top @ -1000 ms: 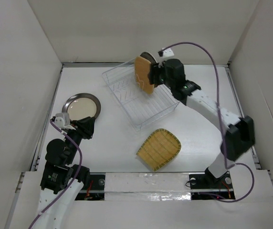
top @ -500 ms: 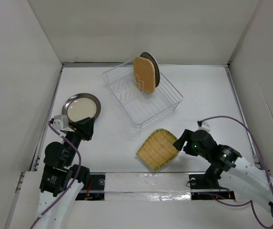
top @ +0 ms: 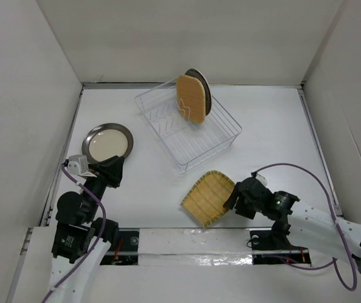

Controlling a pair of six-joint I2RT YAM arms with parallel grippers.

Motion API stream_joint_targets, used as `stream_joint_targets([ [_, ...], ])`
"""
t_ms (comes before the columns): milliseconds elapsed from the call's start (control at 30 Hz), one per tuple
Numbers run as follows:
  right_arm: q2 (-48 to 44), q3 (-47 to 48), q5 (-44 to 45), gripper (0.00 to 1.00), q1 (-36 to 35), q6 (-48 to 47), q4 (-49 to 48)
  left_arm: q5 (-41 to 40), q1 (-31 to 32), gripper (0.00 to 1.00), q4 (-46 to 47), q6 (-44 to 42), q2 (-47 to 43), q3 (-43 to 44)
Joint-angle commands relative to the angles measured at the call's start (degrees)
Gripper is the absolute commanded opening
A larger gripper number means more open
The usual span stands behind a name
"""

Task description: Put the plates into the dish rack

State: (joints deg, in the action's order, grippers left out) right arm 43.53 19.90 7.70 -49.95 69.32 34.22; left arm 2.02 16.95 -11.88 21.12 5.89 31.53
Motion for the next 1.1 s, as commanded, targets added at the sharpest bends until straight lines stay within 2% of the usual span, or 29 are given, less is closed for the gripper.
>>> stream_joint_targets([
  [0, 3.22, -1.53, 1.52, 0.66, 0.03, 1.17, -9.68, 0.26, 0.45, 0.22, 2.39, -0.12, -0.70, 1.96],
  [67, 5.07, -2.41, 3.19, 0.57, 1.26, 1.43, -12.75, 0.26, 0.45, 0.23, 2.39, -0.12, -0.62, 1.87],
  [133, 5.34, -2.59, 5.56, 0.44, 1.26, 1.69, -13.74, 0.35, 0.45, 0.22, 2.39, -0.12, -0.70, 1.87],
  [167, 4.90, -2.41, 6.09, 0.34, 1.26, 1.87, -13.22, 0.35, 0.45, 0.22, 2.39, -0.12, -0.70, 1.96],
  [233, 3.33, 0.47, 8.19, 0.05, 1.26, 0.56, -10.07, 0.53, 0.45, 0.22, 2.47, -0.12, -0.53, 1.96],
  [267, 0.97, 2.14, 9.07, 0.01, 0.74, 0.03, -4.48, 0.53, 0.45, 0.23, 2.47, -0.12, -0.62, 1.87],
  [367, -4.39, 10.64, 10.32, 0.00, -0.76, -4.79, 4.59, 0.70, 0.45, 0.23, 2.56, -0.12, -0.53, 1.96],
  [433, -4.60, 16.37, 7.78, 0.00, -1.29, -10.49, 7.95, 0.79, 0.45, 0.22, 2.47, -0.12, -0.44, 1.87],
  [467, -3.81, 19.62, 7.24, 0.00, -1.29, -12.43, 11.71, 0.88, 0.45, 0.23, 2.65, -0.12, -0.44, 1.78],
  [500, -1.19, 26.70, 6.37, 0.00, -2.07, -15.41, 13.49, 0.97, 0.45, 0.23, 2.65, -0.12, -0.27, 1.87],
  [567, 2.33, 34.64, 7.49, 0.00, -5.40, -20.61, 19.01, 1.05, 0.45, 0.22, 2.56, -0.12, -0.18, 1.78],
  [600, 3.66, 41.73, 8.28, 0.00, -7.07, -22.54, 19.48, 1.05, 0.45, 0.22, 2.65, -0.12, -0.18, 1.78],
  [700, 10.07, 51.44, 17.14, 0.00, -10.16, -29.57, 18.44, 1.14, 0.45, 0.23, 2.74, -0.12, 0.00, 1.78],
  [733, 13.65, 56.08, 23.87, 0.00, -10.16, -33.77, 16.95, 1.23, 0.45, 0.22, 2.74, -0.21, 0.09, 1.78],
  [800, 16.93, 58.40, 31.54, 0.00, -10.16, -39.32, 6.96, 1.05, 0.45, 0.23, 2.56, -0.12, 0.26, 1.78],
  [833, 18.42, 58.06, 39.59, 0.00, -9.12, -45.70, 1.87, 0.97, 0.45, 0.22, 2.65, -0.12, 0.26, 1.78],
  [867, 21.39, 57.45, 40.71, 0.00, -7.80, -49.42, -11.23, 1.05, 0.45, 0.22, 2.56, -0.12, 0.52, 1.87],
  [900, 25.08, 56.22, 39.33, 0.00, -4.40, -55.46, -18.41, 1.05, 0.45, 0.22, 2.65, -0.03, 0.87, 1.78],
  [933, 25.11, 56.21, 38.88, 0.00, -2.71, -57.70, -24.57, 0.97, 0.45, 0.23, 2.65, -0.03, 0.88, 1.78],
  [967, 29.90, 56.39, 38.44, 0.00, -1.13, -59.28, -35.51, 1.05, 0.45, 0.23, 2.65, -0.03, 1.05, 1.78],
  [1067, 38.01, 59.02, 38.96, 0.00, 2.92, -63.51, -49.20, 1.05, 0.45, 0.22, 2.65, 0.23, 1.58, 1.78],
])
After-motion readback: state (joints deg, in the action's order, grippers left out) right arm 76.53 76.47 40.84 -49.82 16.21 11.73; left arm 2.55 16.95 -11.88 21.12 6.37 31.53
